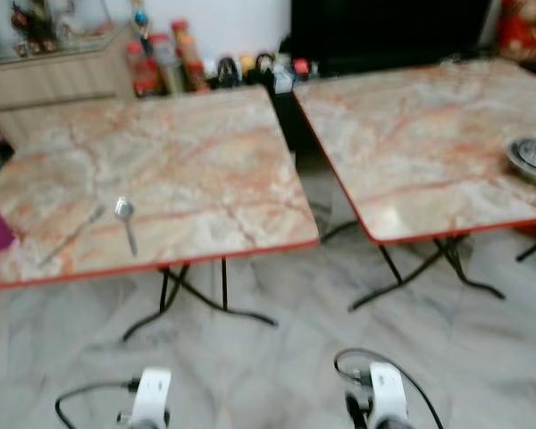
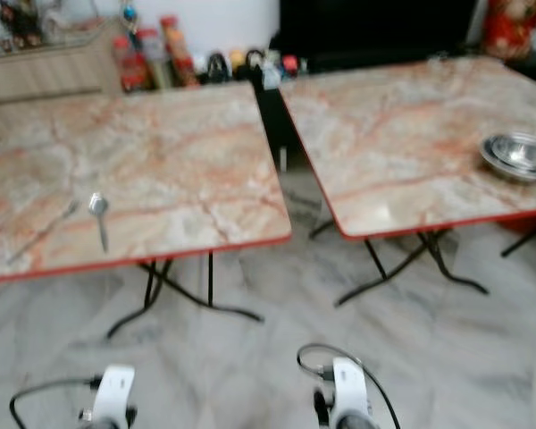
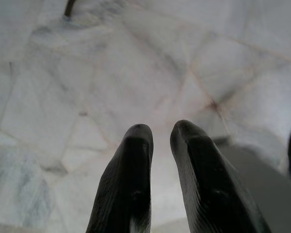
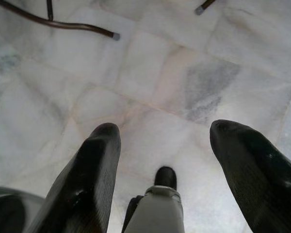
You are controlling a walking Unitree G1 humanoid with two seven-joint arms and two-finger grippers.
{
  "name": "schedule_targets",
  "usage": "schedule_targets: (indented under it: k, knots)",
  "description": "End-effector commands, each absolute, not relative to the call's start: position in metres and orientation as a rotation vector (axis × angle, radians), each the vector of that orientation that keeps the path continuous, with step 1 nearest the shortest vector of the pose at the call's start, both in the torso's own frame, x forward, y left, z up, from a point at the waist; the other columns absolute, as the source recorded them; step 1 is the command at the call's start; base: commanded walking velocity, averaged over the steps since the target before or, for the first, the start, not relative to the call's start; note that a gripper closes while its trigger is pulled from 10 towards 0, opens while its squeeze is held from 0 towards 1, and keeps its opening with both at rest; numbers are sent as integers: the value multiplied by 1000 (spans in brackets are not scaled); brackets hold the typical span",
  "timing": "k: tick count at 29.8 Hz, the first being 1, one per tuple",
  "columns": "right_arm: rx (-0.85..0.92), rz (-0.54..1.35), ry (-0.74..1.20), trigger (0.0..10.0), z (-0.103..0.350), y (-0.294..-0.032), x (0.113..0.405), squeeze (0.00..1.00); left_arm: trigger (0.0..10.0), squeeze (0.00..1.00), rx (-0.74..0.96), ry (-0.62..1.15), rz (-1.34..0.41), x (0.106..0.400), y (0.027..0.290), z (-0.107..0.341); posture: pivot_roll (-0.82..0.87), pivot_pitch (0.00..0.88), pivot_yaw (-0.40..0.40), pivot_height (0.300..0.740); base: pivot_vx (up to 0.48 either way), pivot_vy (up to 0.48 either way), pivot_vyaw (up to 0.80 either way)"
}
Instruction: Setting the table
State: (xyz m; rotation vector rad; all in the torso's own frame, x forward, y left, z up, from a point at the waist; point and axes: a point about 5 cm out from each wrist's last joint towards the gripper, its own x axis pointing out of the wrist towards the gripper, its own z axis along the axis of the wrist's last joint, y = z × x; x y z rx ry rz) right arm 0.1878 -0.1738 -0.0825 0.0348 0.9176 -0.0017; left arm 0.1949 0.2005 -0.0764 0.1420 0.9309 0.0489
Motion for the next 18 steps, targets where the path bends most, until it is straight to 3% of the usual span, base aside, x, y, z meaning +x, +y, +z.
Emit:
schedule_targets:
  k: [1,18]
  knots:
    - [50,23,896,10000,-80,-164,194,0,10000,0,162,952,68,189,211,-78,-37,0,29,728,0,461,0]
    - [55,32,877,10000,-78,-162,198,0,10000,0,173,947,51,191,209,-77,-37,0,28,728,0,463,0]
